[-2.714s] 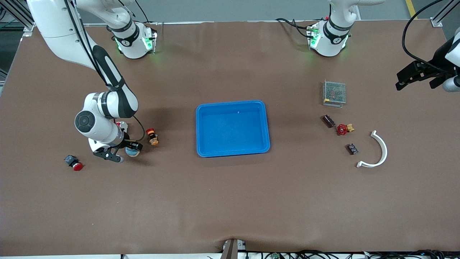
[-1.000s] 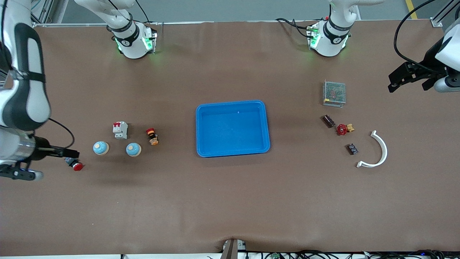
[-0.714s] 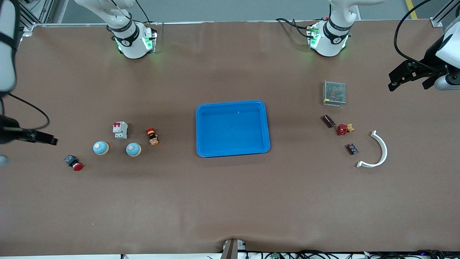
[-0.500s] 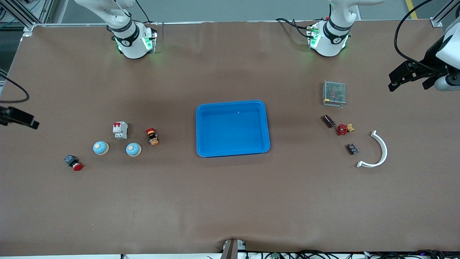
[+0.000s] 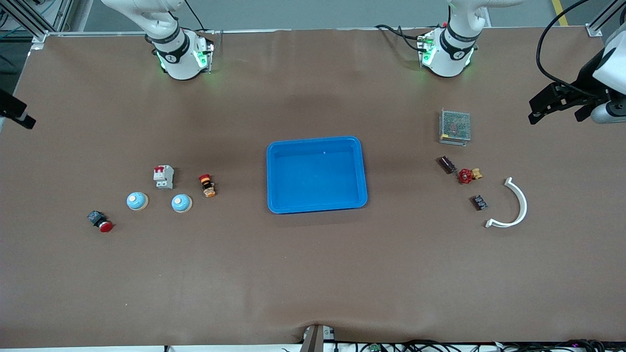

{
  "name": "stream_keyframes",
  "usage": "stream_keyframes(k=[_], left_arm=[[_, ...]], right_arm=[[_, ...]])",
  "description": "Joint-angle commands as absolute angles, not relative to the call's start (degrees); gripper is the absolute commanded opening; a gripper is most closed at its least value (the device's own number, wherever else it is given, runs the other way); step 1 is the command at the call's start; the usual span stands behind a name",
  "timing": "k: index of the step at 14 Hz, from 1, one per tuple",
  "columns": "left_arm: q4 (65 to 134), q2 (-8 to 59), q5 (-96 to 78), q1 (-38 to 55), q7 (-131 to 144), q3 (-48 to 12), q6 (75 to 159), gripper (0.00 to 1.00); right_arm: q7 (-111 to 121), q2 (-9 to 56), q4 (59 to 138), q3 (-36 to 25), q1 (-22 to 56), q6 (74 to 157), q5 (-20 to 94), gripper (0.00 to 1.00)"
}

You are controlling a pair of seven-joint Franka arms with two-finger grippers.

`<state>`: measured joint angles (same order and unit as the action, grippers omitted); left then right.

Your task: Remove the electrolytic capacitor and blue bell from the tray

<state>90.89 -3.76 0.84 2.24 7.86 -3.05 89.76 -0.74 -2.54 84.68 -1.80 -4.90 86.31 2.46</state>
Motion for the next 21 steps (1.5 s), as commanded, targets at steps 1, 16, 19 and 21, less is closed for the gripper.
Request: stream_keyframes(k=[1,16,19,21], left_arm=[[91.41,-4.66,0.00,2.29,7.21,-2.64,89.74,1.00],[91.23,-4.75,0.00,1.67,7.21,-2.72,89.82,1.00],[91.41,-4.92,0.00,1.58,7.12,-2.72,89.39,1.00],[91.23,-5.01,0.00,1.58,7.12,-2.72,89.38,1.00]], right_arm=[[-1.41,-5.18,88.24,-1.67,-4.40,87.19,2.46,1.00],[-4.31,-4.49,87.37,-4.04,0.71,89.48,1.85,1.00],[-4.31,-3.35,84.30,-3.78,0.09,88.95,1.67,1.00],[-4.31,-2.73,83.50,-3.78,0.00,88.77,1.32,1.00]])
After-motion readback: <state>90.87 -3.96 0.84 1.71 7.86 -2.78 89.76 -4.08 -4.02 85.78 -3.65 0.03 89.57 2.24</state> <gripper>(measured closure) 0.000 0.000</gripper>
